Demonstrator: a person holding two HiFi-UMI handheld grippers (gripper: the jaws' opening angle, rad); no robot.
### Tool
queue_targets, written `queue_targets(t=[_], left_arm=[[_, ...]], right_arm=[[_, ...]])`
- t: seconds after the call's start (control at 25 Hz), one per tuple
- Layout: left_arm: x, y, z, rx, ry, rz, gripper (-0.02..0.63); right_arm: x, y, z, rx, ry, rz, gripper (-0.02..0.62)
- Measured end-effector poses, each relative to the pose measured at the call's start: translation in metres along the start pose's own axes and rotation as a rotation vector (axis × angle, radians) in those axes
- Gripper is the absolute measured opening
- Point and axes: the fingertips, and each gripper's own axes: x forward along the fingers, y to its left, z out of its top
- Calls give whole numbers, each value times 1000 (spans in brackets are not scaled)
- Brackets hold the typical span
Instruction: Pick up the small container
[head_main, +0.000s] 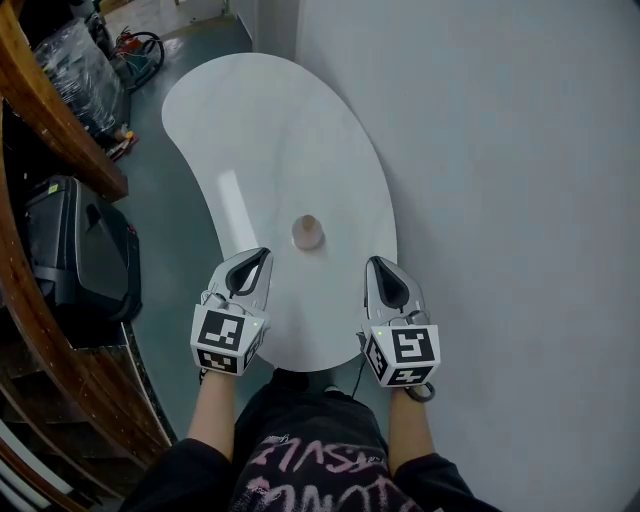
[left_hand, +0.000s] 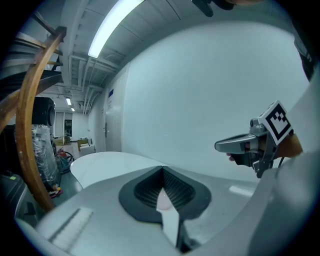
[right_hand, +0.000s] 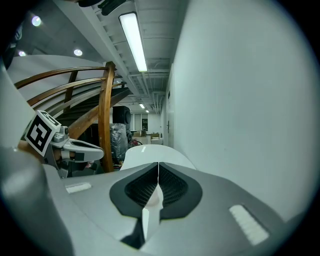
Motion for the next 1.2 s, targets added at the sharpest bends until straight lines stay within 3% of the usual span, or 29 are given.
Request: queue_targets(t=[0.36, 1.2], left_arm=[[12, 7, 1, 38, -3, -64, 0], [24, -11, 9, 55, -4, -122, 0]], right_arm=[[5, 0, 4, 12, -5, -52, 14], [-10, -20, 10, 36, -36, -118, 14]])
